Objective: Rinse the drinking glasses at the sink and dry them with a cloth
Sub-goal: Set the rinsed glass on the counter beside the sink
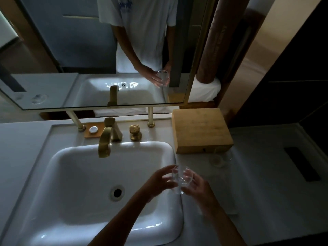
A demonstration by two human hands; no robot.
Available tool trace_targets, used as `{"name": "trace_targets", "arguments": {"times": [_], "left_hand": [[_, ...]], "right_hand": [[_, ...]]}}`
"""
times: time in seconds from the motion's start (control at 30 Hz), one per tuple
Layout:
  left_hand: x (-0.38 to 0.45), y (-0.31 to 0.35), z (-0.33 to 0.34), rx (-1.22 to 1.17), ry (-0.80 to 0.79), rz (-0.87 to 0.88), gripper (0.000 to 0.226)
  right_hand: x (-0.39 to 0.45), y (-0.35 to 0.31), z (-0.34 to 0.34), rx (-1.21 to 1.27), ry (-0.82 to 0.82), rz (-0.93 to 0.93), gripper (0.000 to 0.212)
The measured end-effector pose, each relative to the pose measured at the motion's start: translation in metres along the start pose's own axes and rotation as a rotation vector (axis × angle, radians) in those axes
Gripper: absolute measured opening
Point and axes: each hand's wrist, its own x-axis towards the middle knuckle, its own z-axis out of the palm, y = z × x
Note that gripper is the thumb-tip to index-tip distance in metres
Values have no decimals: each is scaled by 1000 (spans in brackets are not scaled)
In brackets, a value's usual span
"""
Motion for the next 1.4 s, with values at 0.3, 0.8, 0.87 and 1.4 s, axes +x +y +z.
{"name": "trace_targets", "arguments": {"times": [0.3, 0.8, 0.87, 1.4], "left_hand": [[58, 7, 6, 128, -48, 67, 66], [117, -11, 7, 10, -80, 14, 79], [120, -12, 7, -9, -66, 12, 81], [125, -18, 10, 48, -6, 23, 80]], "right_hand": [[34, -13, -28, -24, 49, -28, 68], [71, -14, -52, -21, 89, -16, 69], [73, -14, -53, -9, 86, -19, 69], [82, -7, -61, 21, 78, -10, 66]]}}
